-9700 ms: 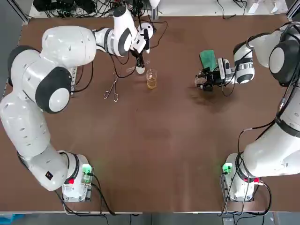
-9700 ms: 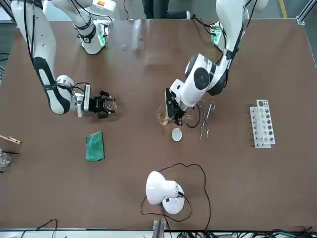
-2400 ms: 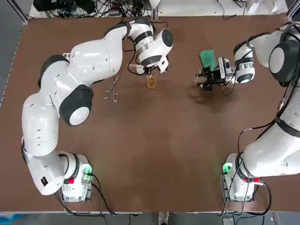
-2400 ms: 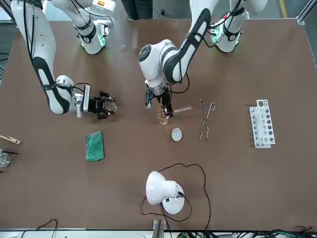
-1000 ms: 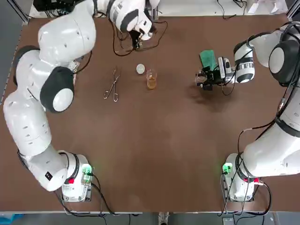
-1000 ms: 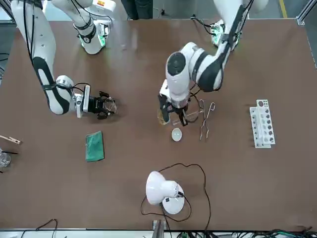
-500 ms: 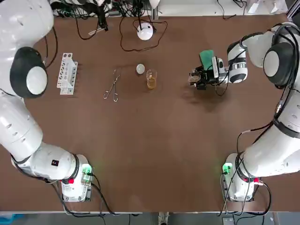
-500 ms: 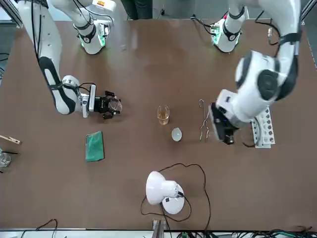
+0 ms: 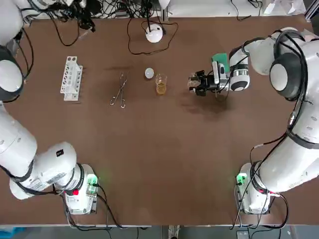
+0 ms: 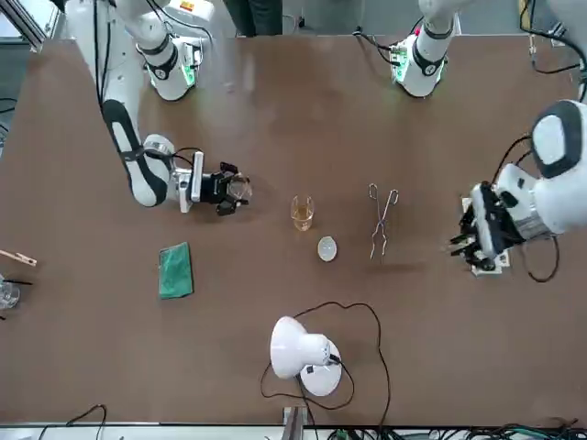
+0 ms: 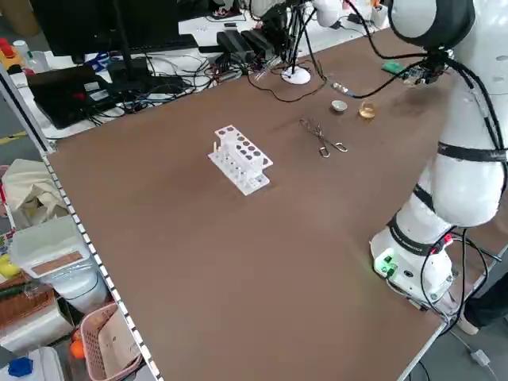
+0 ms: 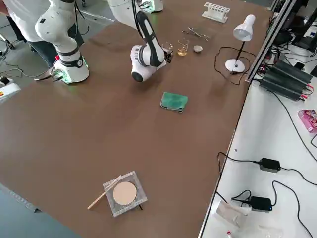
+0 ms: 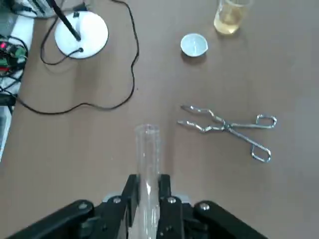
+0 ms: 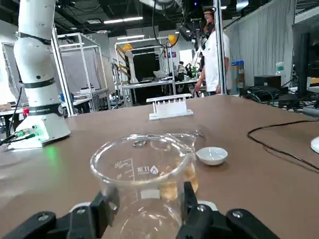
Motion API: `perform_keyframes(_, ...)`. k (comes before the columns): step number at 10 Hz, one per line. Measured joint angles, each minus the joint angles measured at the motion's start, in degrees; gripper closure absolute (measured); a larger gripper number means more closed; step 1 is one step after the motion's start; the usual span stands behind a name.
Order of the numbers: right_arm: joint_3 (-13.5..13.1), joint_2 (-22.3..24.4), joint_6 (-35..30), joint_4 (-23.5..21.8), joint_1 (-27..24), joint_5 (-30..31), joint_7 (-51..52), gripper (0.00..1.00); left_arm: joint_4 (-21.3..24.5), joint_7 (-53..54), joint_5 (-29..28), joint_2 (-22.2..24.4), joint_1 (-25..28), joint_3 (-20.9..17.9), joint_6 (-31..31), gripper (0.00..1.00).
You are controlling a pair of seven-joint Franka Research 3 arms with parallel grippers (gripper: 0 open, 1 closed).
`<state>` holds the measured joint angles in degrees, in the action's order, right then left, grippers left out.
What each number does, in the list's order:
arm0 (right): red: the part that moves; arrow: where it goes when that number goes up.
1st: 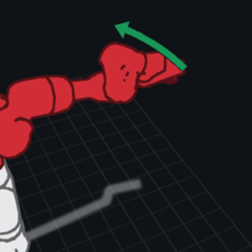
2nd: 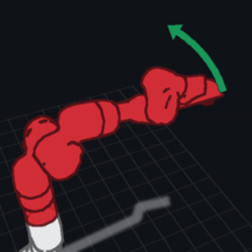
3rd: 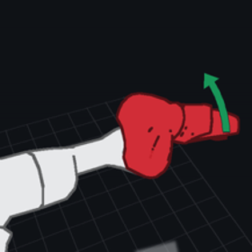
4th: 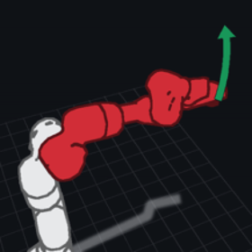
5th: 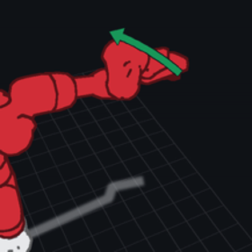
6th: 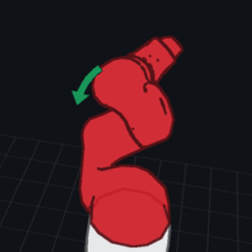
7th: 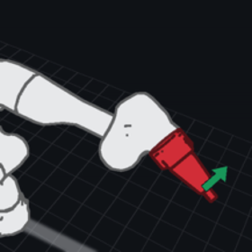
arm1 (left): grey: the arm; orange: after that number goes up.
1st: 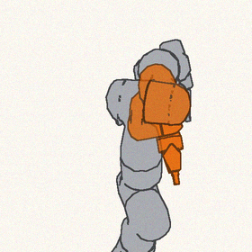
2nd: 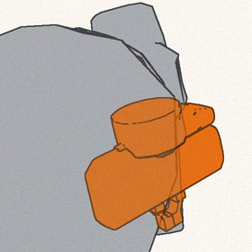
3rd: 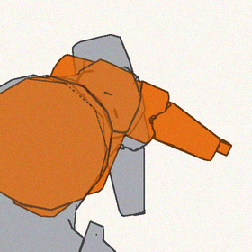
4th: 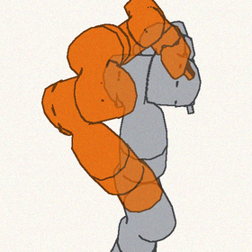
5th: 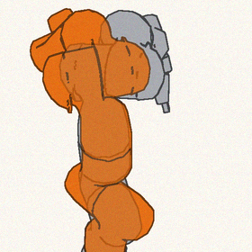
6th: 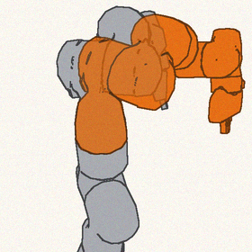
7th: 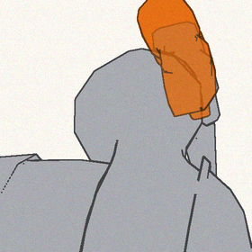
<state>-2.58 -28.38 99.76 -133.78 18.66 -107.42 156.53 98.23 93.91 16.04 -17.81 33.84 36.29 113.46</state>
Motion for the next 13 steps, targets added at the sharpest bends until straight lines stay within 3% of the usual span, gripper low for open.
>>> perform_keyframes(1, 0.0, 0.0, 0.1, 0.0, 2.4, -2.8, -0.3, 0.41, 1.1, 5.0, 2.5, 0.0, 6.4, 3.2, -1.7, 0.78)
perform_keyframes(4, 1.4, 0.0, 2.0, 0.0, 7.5, -10.7, -0.8, 0.41, 2.4, 16.6, 8.9, -1.2, 14.8, 4.4, -7.0, 0.78)
perform_keyframes(10, 10.5, 0.8, 11.5, 2.5, 8.0, -23.8, -1.4, 0.41, 2.5, 27.7, 19.9, -7.1, 23.6, 4.4, -21.2, 0.78)
perform_keyframes(13, 15.0, 0.9, 17.1, 5.4, 8.0, -29.8, -2.1, 0.41, 2.3, 36.5, 21.1, -11.6, 29.2, 4.5, -26.4, 0.78)
